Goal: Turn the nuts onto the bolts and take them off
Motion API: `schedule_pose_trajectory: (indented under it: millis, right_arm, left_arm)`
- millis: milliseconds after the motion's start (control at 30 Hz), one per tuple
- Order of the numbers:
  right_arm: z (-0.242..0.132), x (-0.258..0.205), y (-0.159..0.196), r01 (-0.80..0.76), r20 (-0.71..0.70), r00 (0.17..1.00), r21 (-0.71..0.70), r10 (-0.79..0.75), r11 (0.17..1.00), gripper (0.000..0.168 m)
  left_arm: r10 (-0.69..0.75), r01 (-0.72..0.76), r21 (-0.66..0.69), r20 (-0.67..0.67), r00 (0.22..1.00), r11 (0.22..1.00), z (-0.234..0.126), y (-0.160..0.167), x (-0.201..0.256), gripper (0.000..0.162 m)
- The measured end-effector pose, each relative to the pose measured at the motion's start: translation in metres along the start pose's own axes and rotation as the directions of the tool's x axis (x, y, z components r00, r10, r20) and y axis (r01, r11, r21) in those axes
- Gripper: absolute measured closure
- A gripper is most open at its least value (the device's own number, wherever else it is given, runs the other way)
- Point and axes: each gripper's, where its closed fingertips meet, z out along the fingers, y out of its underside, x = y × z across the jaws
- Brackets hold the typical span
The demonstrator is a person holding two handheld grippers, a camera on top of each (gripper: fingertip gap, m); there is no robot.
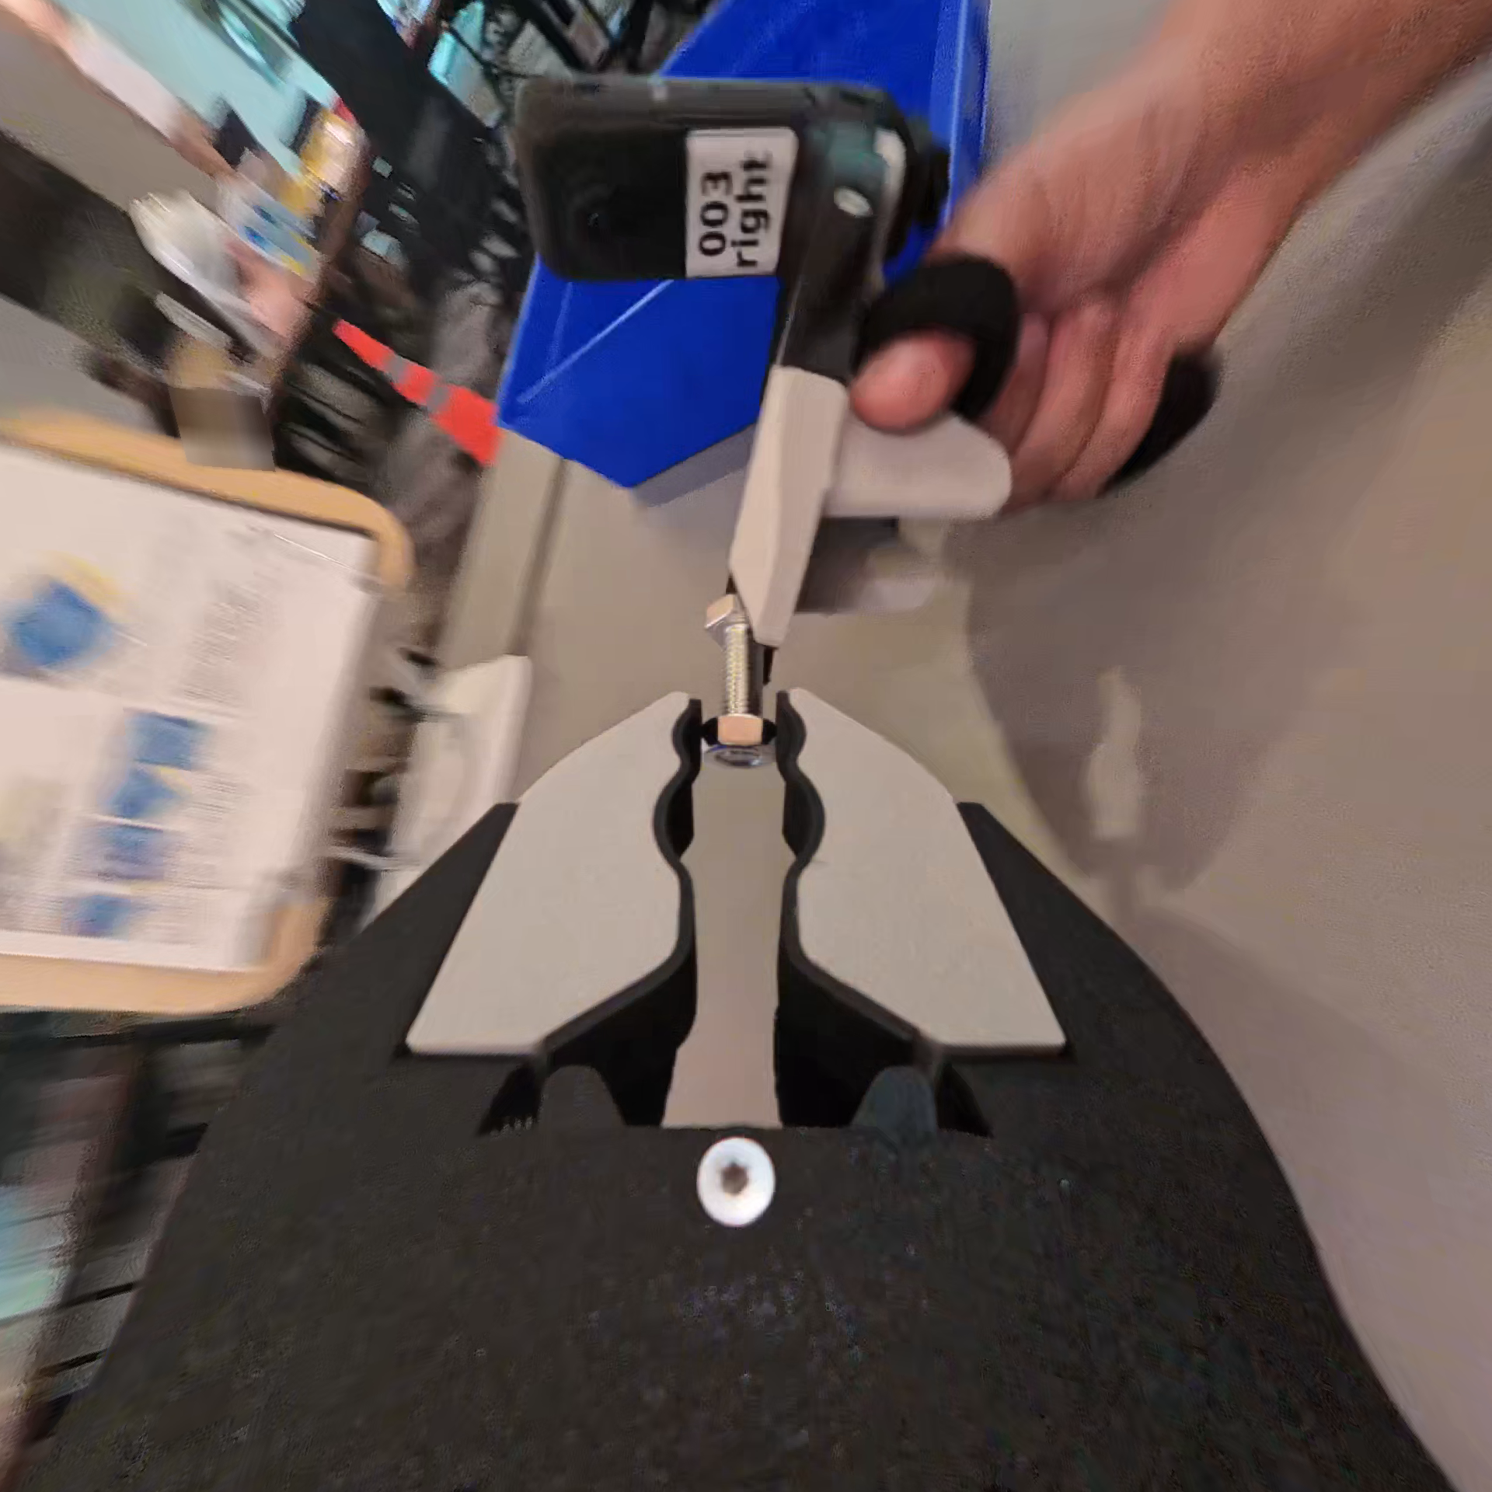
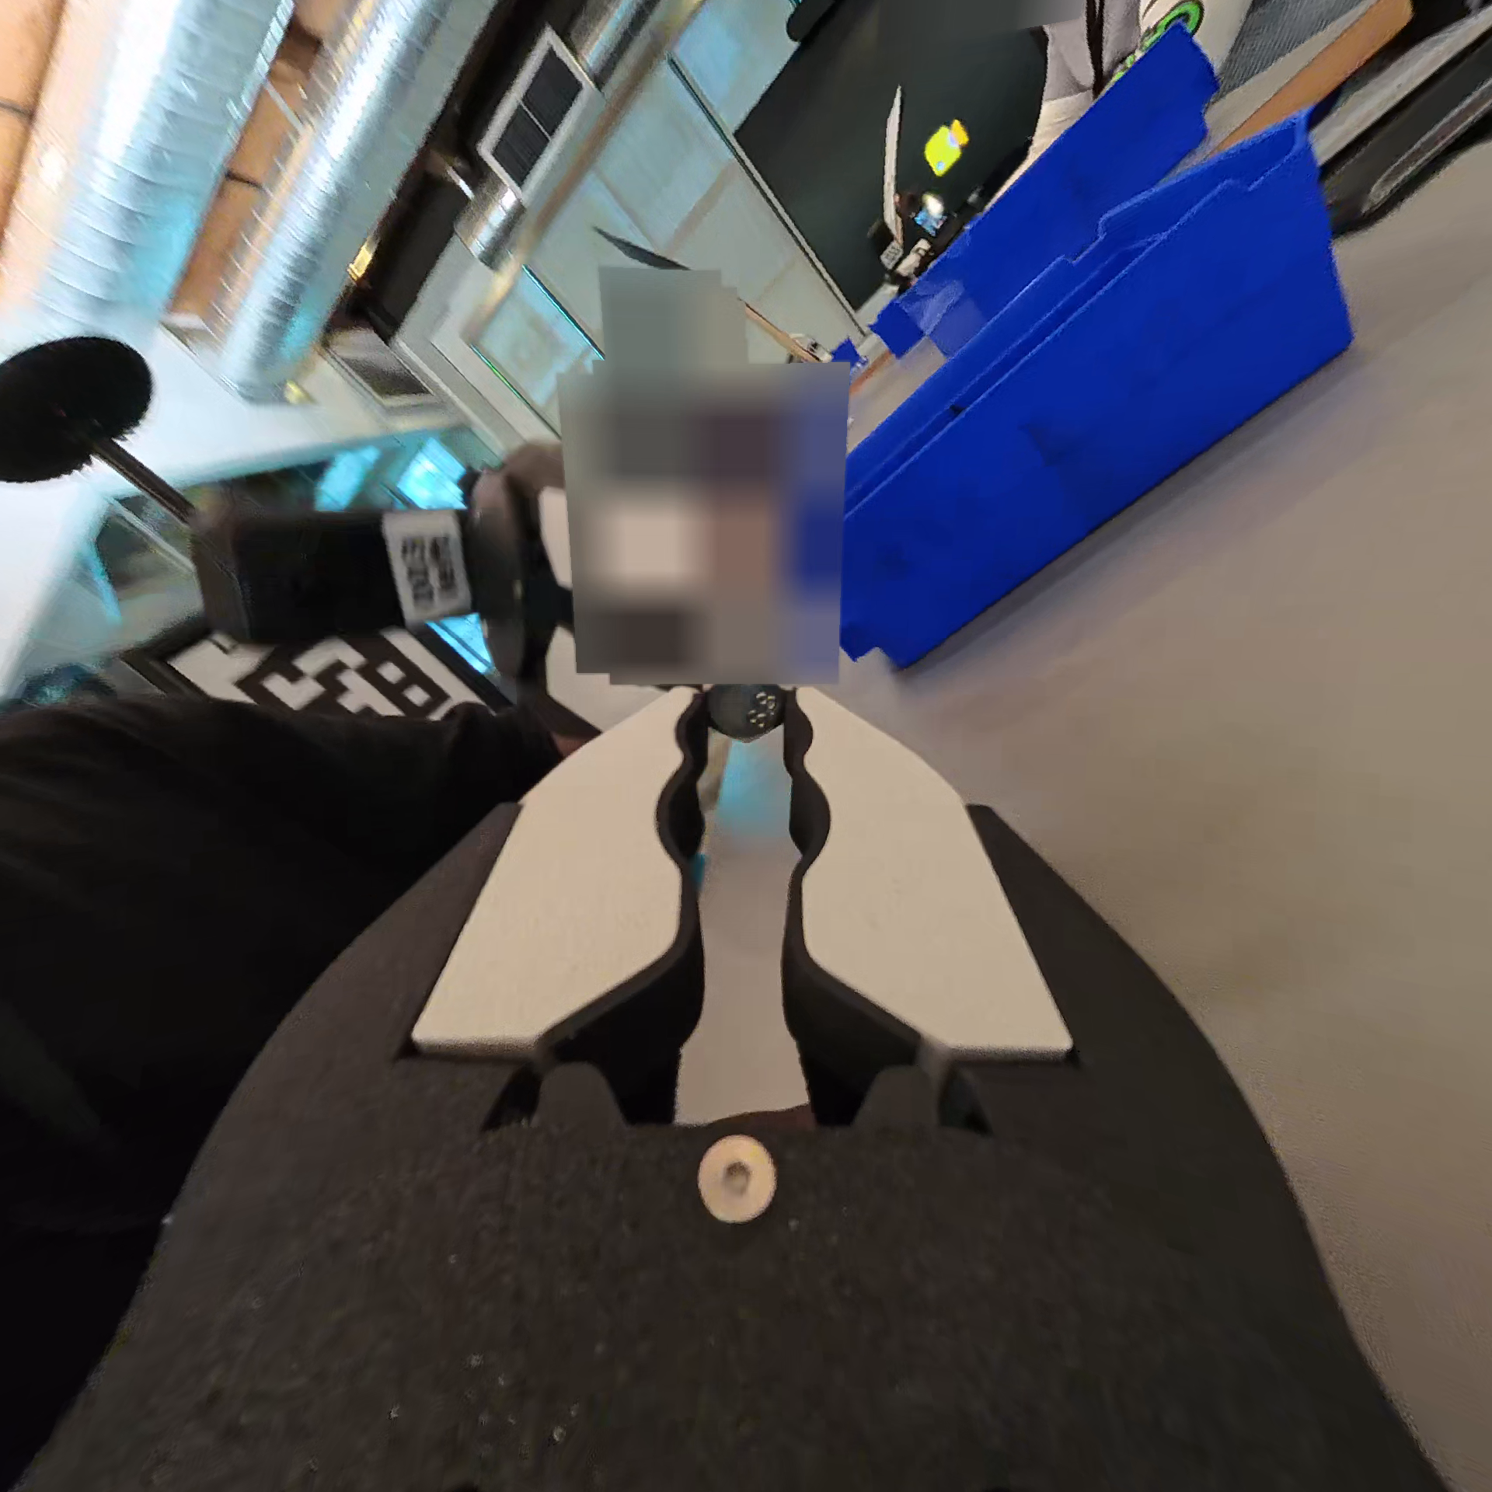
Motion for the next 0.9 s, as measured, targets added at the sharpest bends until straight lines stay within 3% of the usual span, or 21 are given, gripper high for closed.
schedule_pose_trajectory:
  millis: [67, 100, 167, 233, 267, 367, 467, 533, 633, 700, 767, 833, 900]
  right_arm:
    - [0.000, 0.001, -0.001, -0.066, 0.035, 0.997, 0.030, 0.065, 0.997, 0.151]
    - [0.000, 0.002, -0.001, -0.071, 0.038, 0.997, 0.033, 0.070, 0.997, 0.151]
    - [0.000, 0.001, -0.001, -0.041, 0.025, 0.999, 0.021, 0.040, 0.999, 0.151]
    - [-0.002, -0.003, -0.005, 0.002, 0.021, 1.000, 0.026, -0.002, 1.000, 0.151]
    - [-0.003, -0.005, -0.006, 0.029, 0.014, 0.999, 0.024, -0.030, 0.999, 0.151]
    - [-0.005, -0.005, -0.008, 0.129, -0.034, 0.991, 0.006, -0.129, 0.992, 0.150]
    - [-0.005, -0.007, -0.007, 0.170, -0.037, 0.985, -0.005, -0.170, 0.985, 0.150]
    - [-0.003, -0.008, -0.004, 0.188, -0.040, 0.981, -0.022, -0.188, 0.982, 0.150]
    - [-0.001, -0.010, -0.002, 0.198, -0.033, 0.980, -0.031, -0.199, 0.980, 0.150]
    - [-0.002, -0.010, -0.003, 0.183, -0.032, 0.982, -0.022, -0.184, 0.983, 0.150]
    - [-0.002, -0.008, -0.005, 0.137, -0.023, 0.990, -0.007, -0.137, 0.991, 0.150]
    - [-0.002, -0.007, -0.006, 0.046, 0.007, 0.999, 0.013, -0.046, 0.999, 0.151]
    - [-0.002, -0.005, -0.008, -0.058, 0.049, 0.997, 0.046, 0.056, 0.997, 0.151]
  left_arm:
    - [0.216, -0.210, -0.081, 0.075, 0.973, 0.974, 0.001, 0.001, 0.000, 0.146]
    - [0.214, -0.208, -0.089, 0.054, 0.975, 0.974, 0.002, 0.000, 0.002, 0.147]
    - [0.067, -0.068, -0.046, -0.037, 0.997, 0.997, 0.001, -0.002, 0.007, 0.147]
    - [-0.165, 0.167, 0.008, -0.141, 0.976, 0.986, -0.004, -0.006, 0.008, 0.125]
    - [-0.293, 0.305, 0.036, -0.195, 0.936, 0.952, -0.007, -0.009, 0.006, 0.113]
    - [-0.587, 0.661, 0.086, -0.387, 0.712, 0.745, -0.016, -0.016, -0.001, 0.113]
    - [-0.673, 0.802, 0.052, -0.514, 0.532, 0.595, -0.015, -0.014, 0.003, 0.116]
    - [-0.674, 0.816, 0.047, -0.539, 0.506, 0.576, -0.011, -0.014, 0.007, 0.129]
    - [-0.659, 0.787, 0.047, -0.517, 0.546, 0.615, -0.005, -0.012, 0.011, 0.144]
    - [-0.640, 0.755, 0.051, -0.494, 0.588, 0.654, -0.003, -0.012, 0.011, 0.145]
    - [-0.577, 0.656, 0.083, -0.401, 0.712, 0.750, -0.002, -0.010, 0.006, 0.145]
    - [-0.406, 0.434, 0.087, -0.231, 0.884, 0.897, -0.001, -0.008, 0.001, 0.145]
    - [-0.078, 0.078, 0.011, -0.015, 0.997, 0.997, 0.000, -0.005, -0.004, 0.145]
